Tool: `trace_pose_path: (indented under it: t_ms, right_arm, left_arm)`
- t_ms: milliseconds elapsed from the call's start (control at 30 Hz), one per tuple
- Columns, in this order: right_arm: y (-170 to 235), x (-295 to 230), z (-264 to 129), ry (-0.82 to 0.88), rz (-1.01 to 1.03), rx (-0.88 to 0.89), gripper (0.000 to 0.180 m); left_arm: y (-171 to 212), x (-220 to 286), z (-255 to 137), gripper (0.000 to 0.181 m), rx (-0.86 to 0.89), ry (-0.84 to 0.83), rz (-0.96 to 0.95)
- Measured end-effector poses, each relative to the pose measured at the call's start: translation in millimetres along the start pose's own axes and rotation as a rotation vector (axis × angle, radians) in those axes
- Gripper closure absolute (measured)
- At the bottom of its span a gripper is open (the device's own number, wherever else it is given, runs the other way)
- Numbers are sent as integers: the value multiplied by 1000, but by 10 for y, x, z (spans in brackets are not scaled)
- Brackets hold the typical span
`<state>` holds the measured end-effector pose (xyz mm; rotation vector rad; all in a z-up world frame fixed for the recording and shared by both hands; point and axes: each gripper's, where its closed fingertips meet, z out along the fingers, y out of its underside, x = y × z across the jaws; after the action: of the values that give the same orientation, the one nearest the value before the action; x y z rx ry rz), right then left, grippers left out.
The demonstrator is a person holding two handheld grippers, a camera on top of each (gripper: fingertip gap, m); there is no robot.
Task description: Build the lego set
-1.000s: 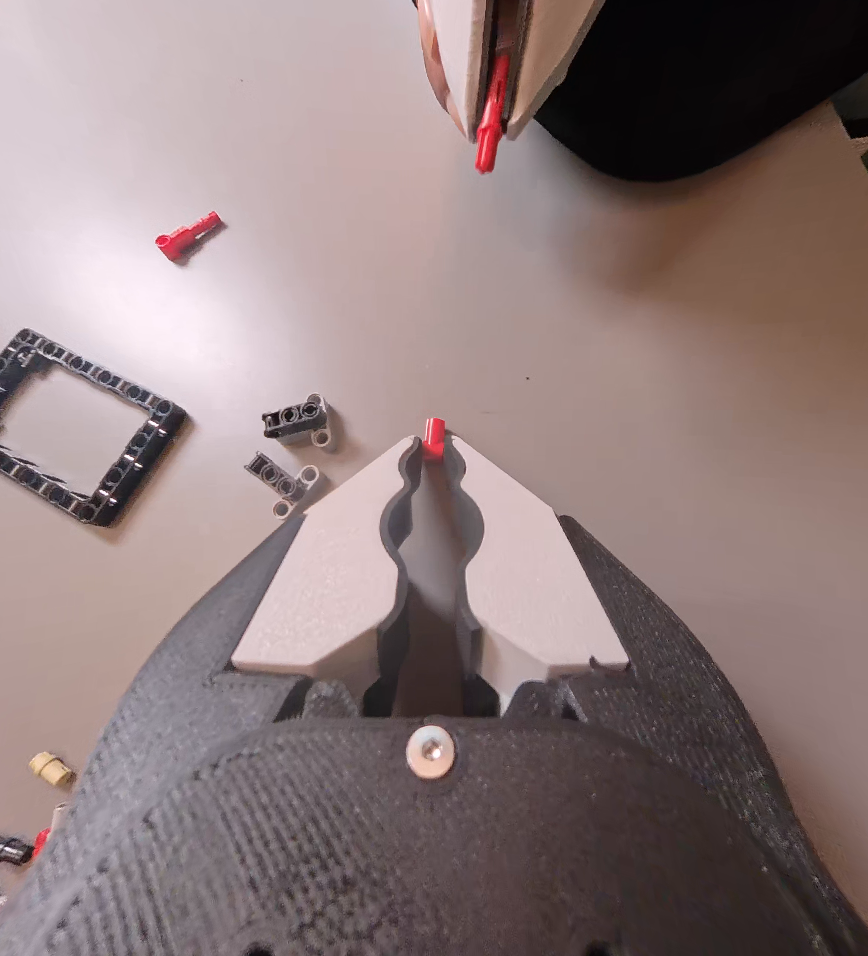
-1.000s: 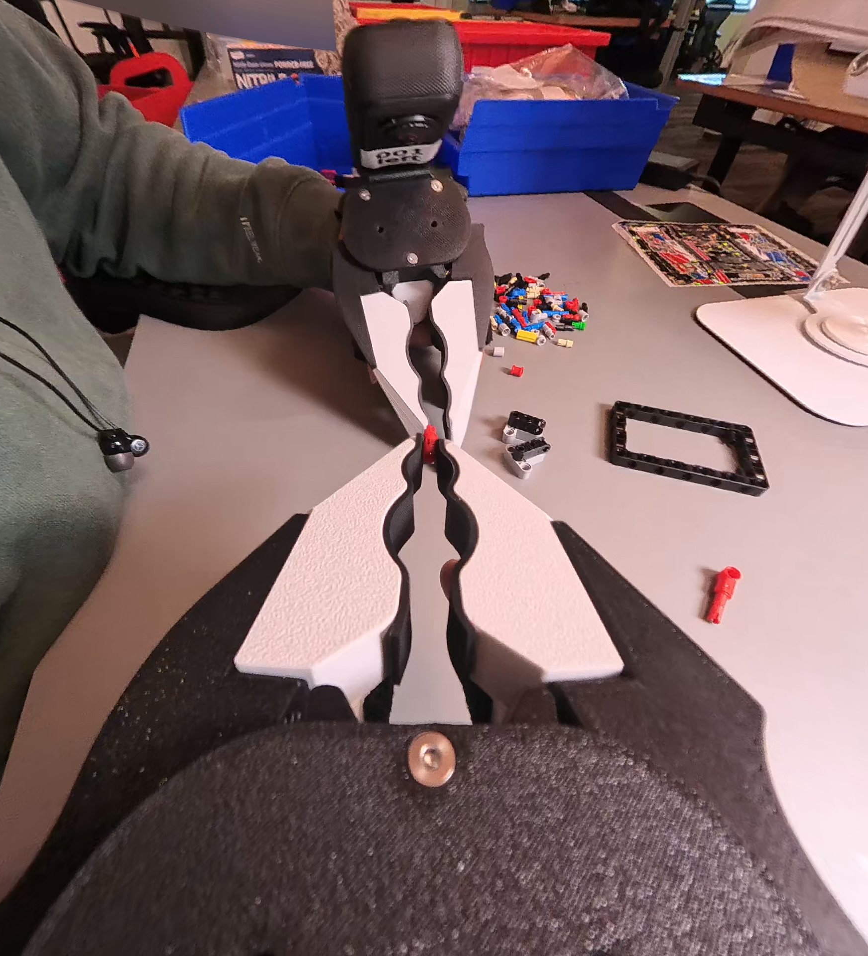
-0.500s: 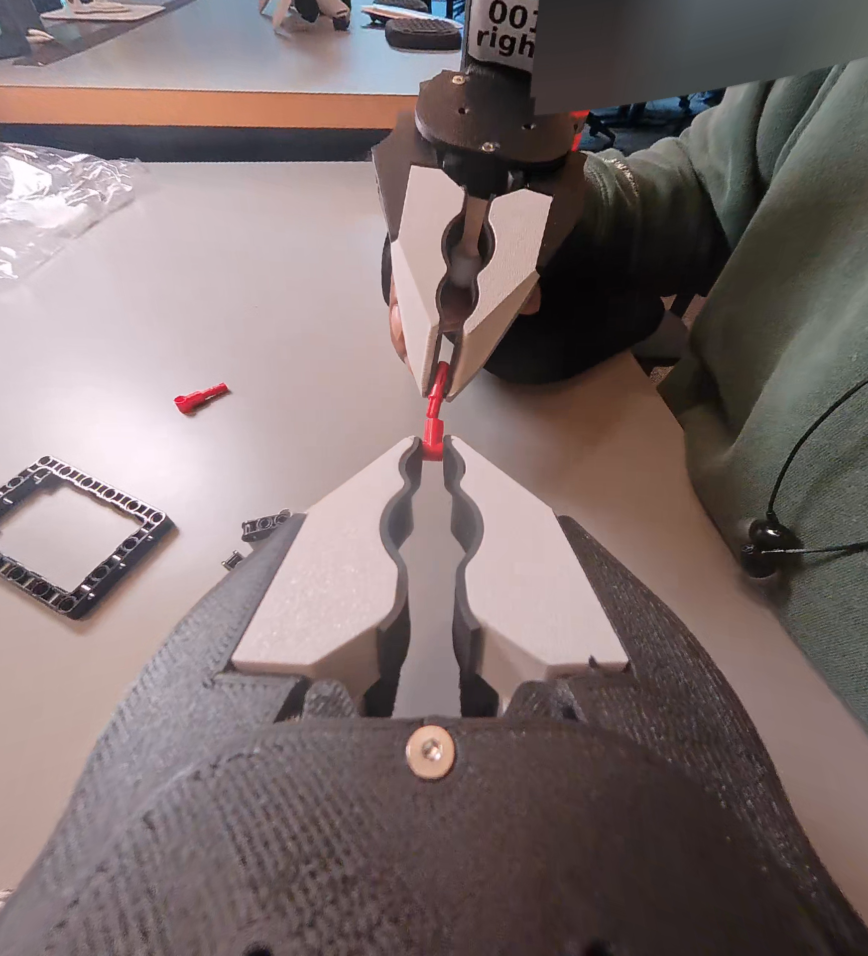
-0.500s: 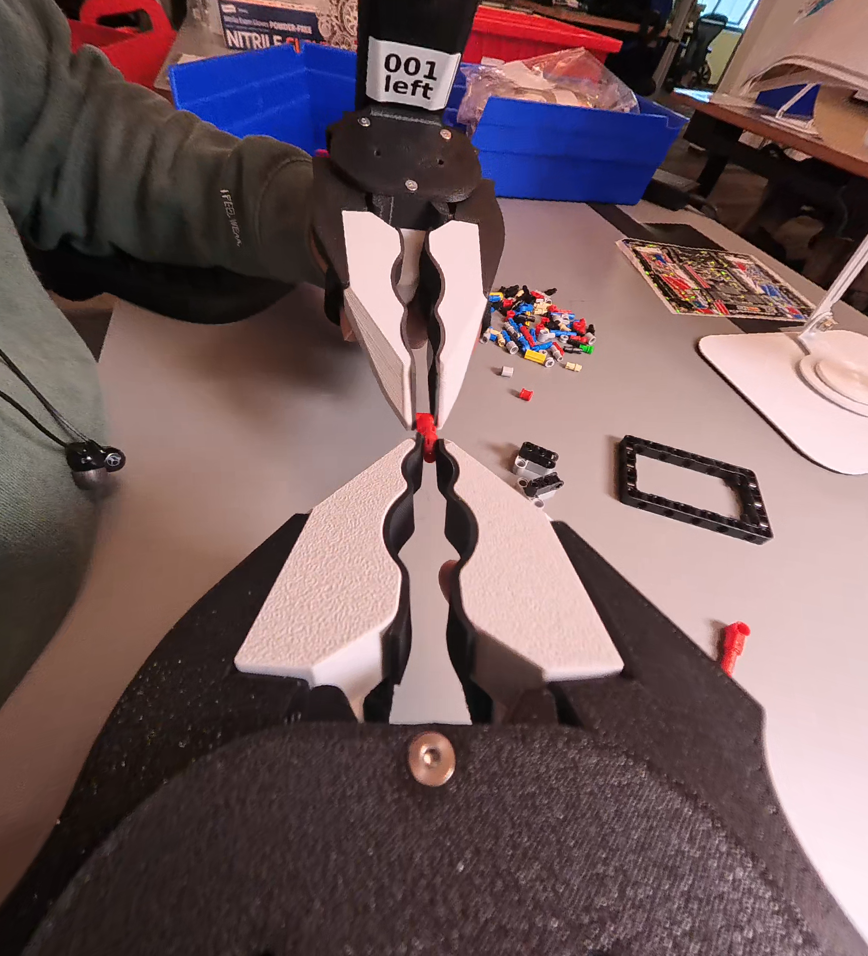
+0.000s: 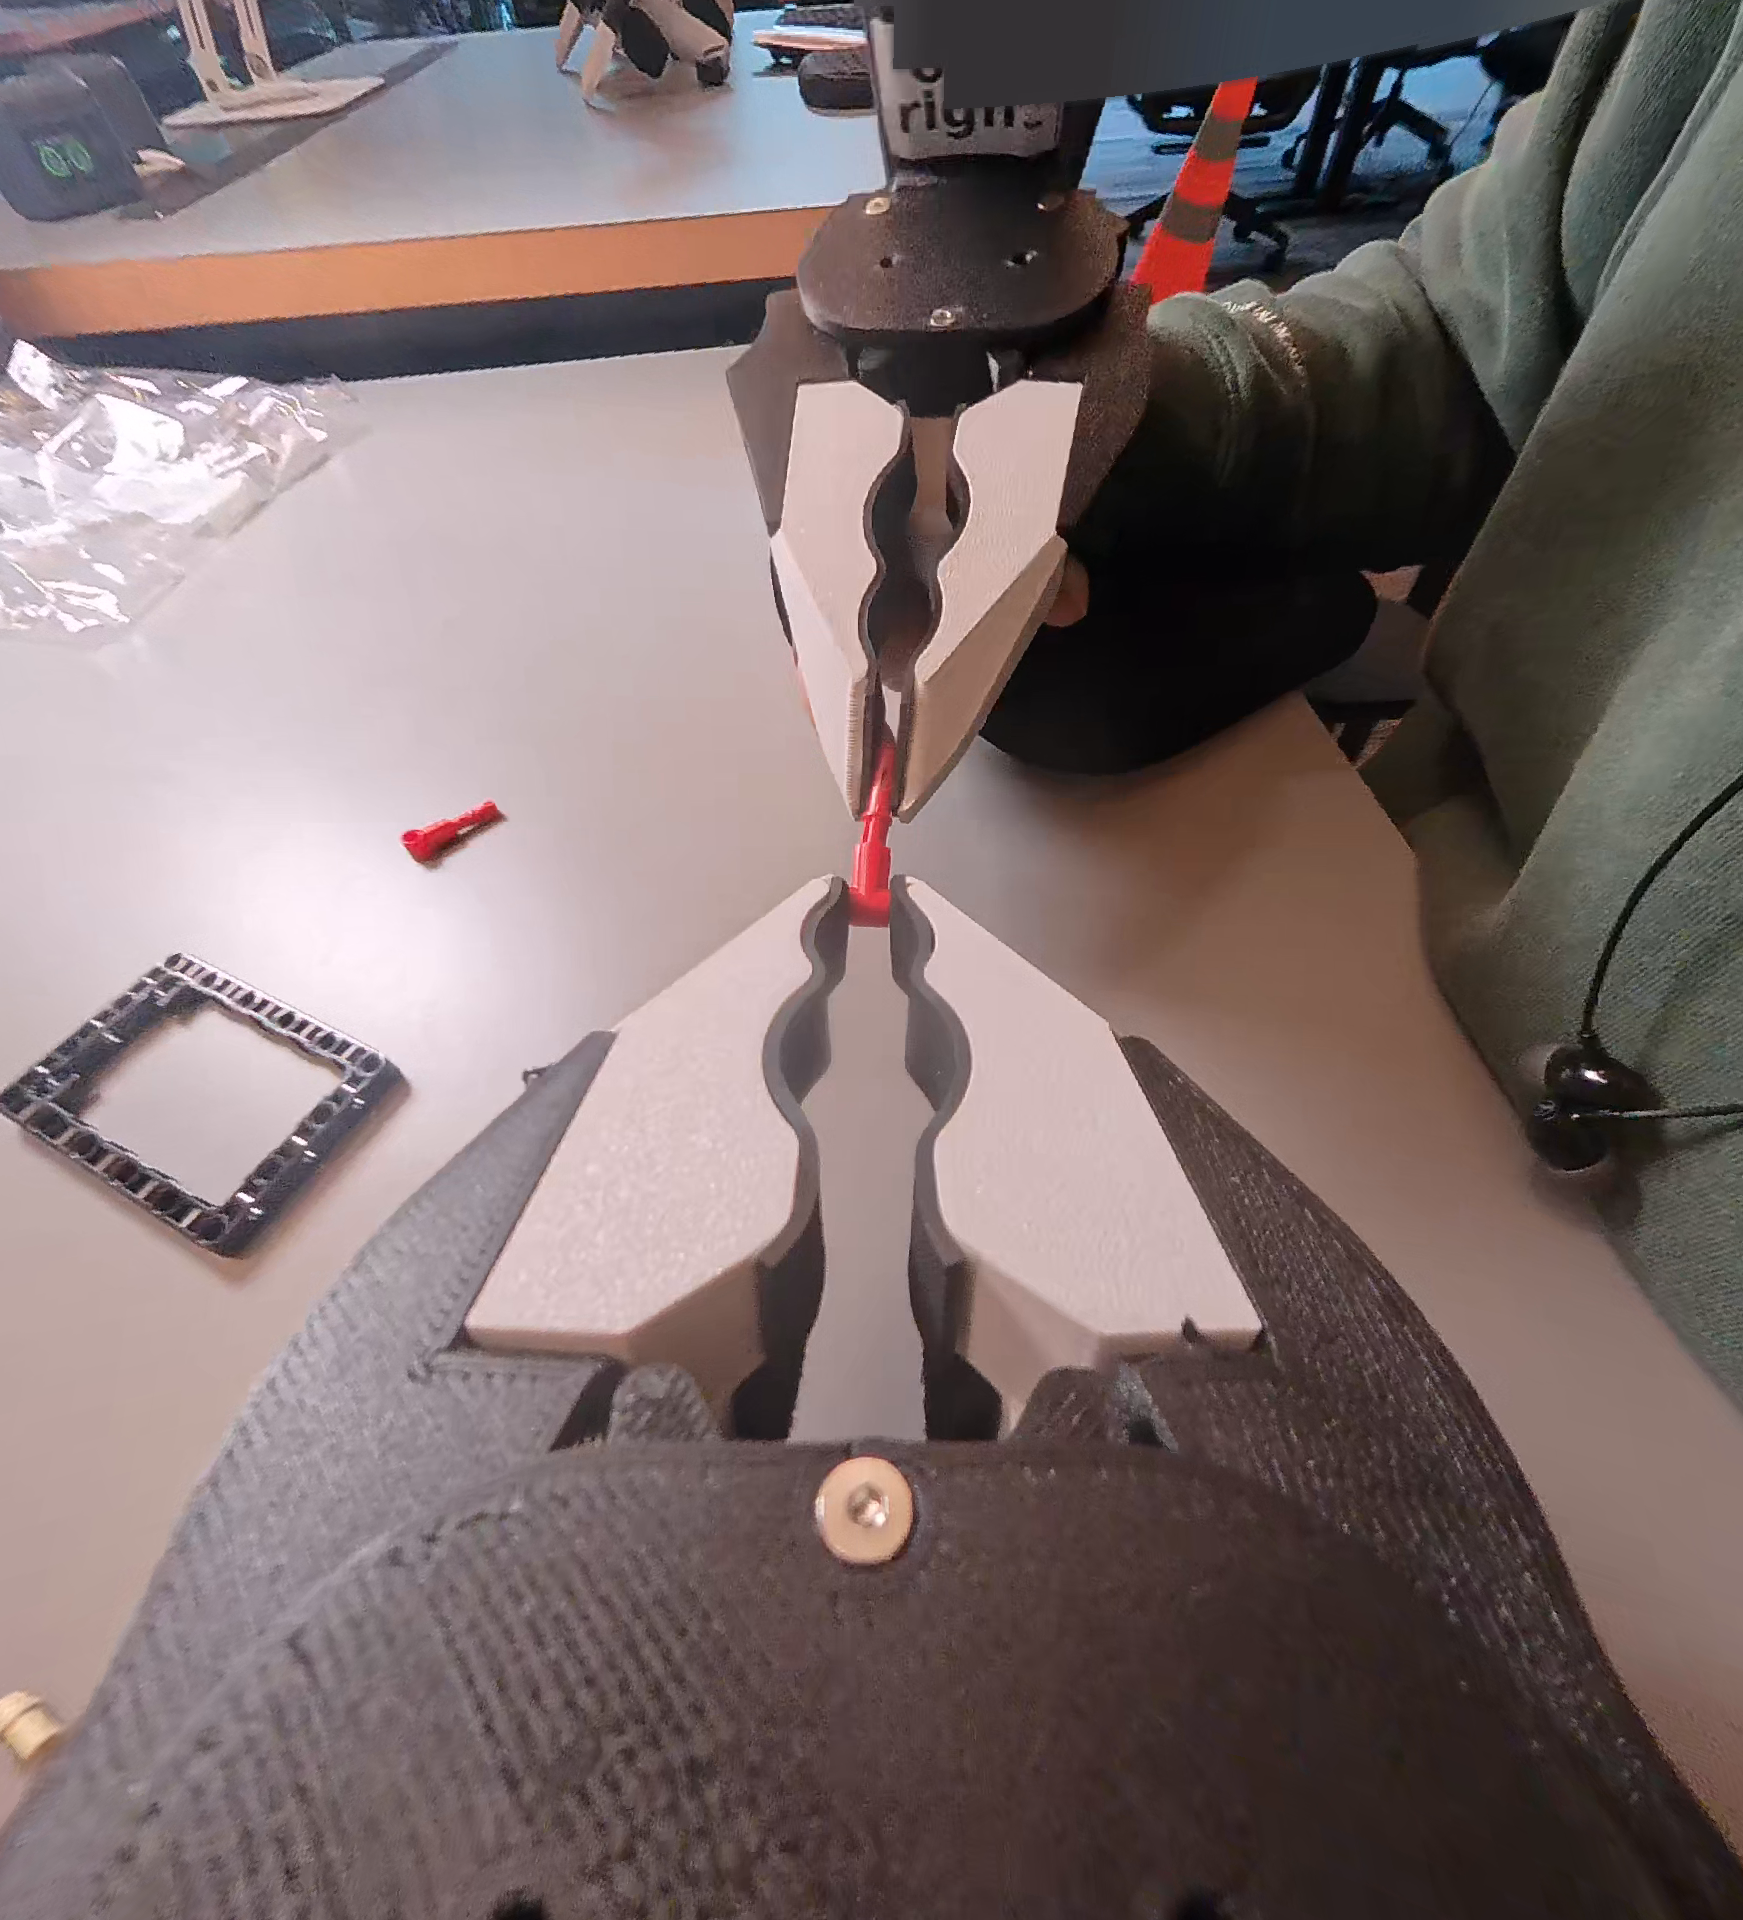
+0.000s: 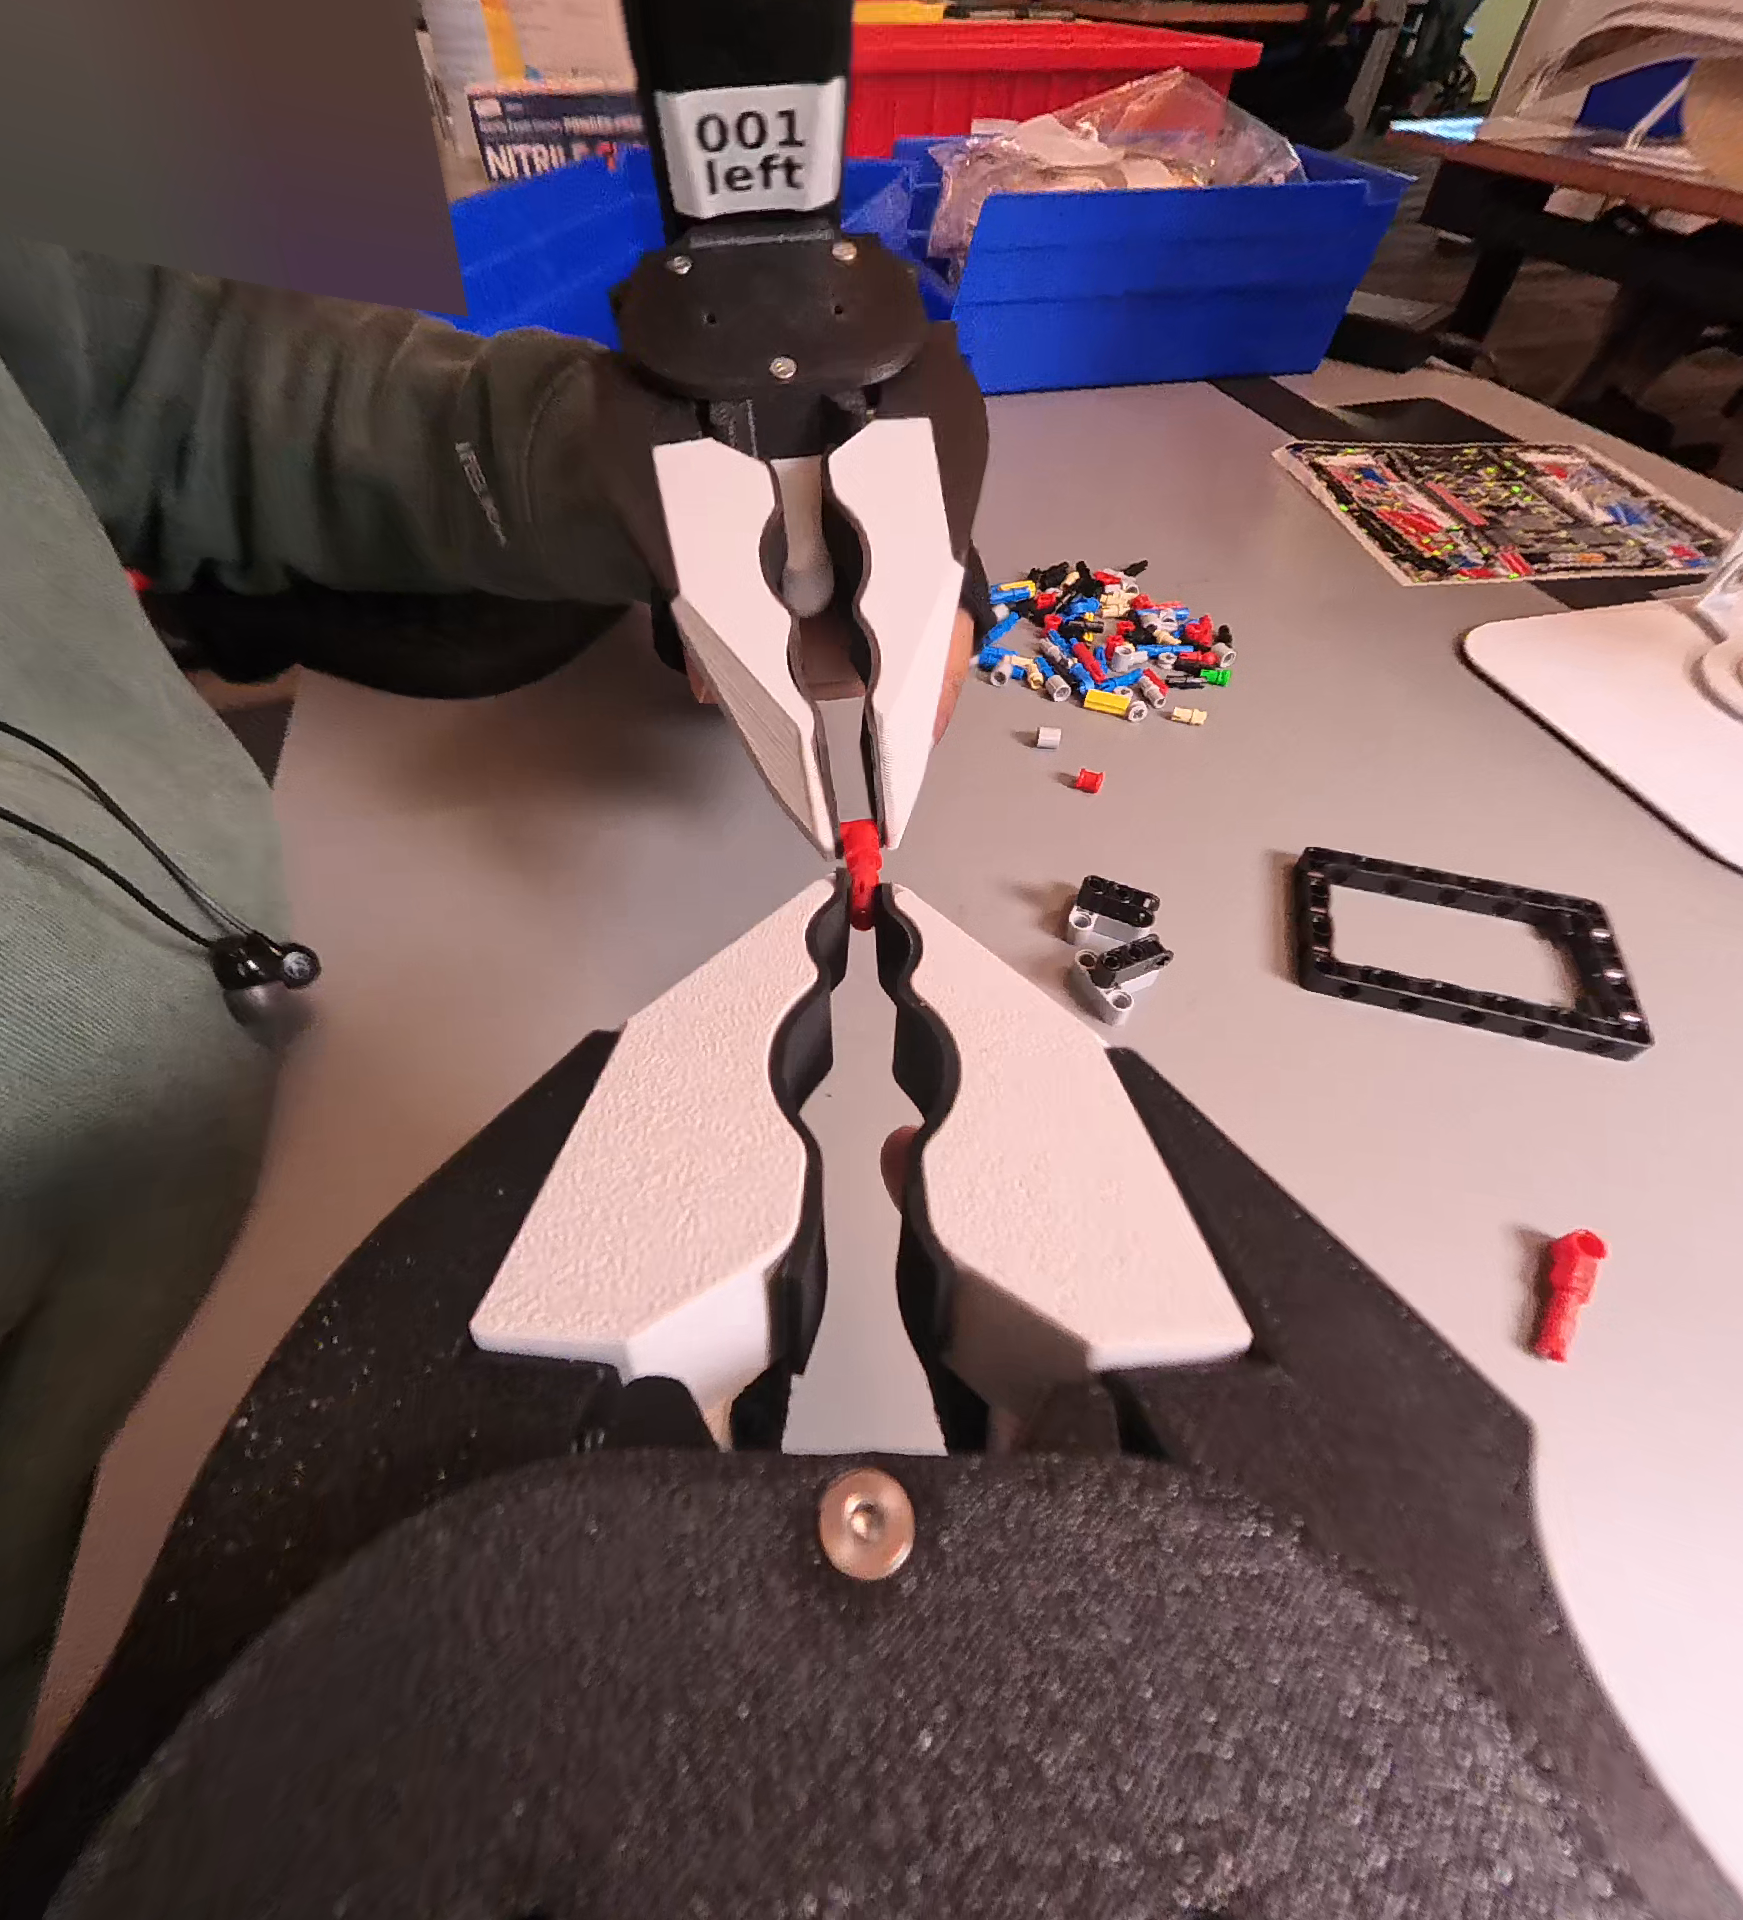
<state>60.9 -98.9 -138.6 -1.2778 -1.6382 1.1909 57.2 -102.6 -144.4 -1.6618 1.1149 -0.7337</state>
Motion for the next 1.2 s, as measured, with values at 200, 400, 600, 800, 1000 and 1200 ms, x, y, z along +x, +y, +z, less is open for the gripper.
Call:
trace_pose_path:
  t_ms: [200, 400, 600, 800, 1000, 1200]
  right_arm:
    - [-90, 20, -18, -21, 121, 66, 177]
    - [-89, -53, -5, -80, 172, 69, 177]
    - [-93, -73, 16, -94, 207, 77, 177]
    - [-98, -58, 39, -84, 227, 87, 177]
    - [-96, -65, 64, -89, 246, 89, 177]
    - [-85, -64, 79, -88, 255, 85, 177]
  left_arm:
    - [-96, -25, -37, 175, 12, -79, 93]
    - [-104, 45, -51, 175, -2, -57, 133]
    - [-109, 62, -65, 175, -9, -63, 153]
    - [-111, 41, -73, 175, -6, -75, 142]
    - [-112, 42, -74, 175, -10, -76, 143]
    - [-108, 38, -70, 175, -18, -84, 147]
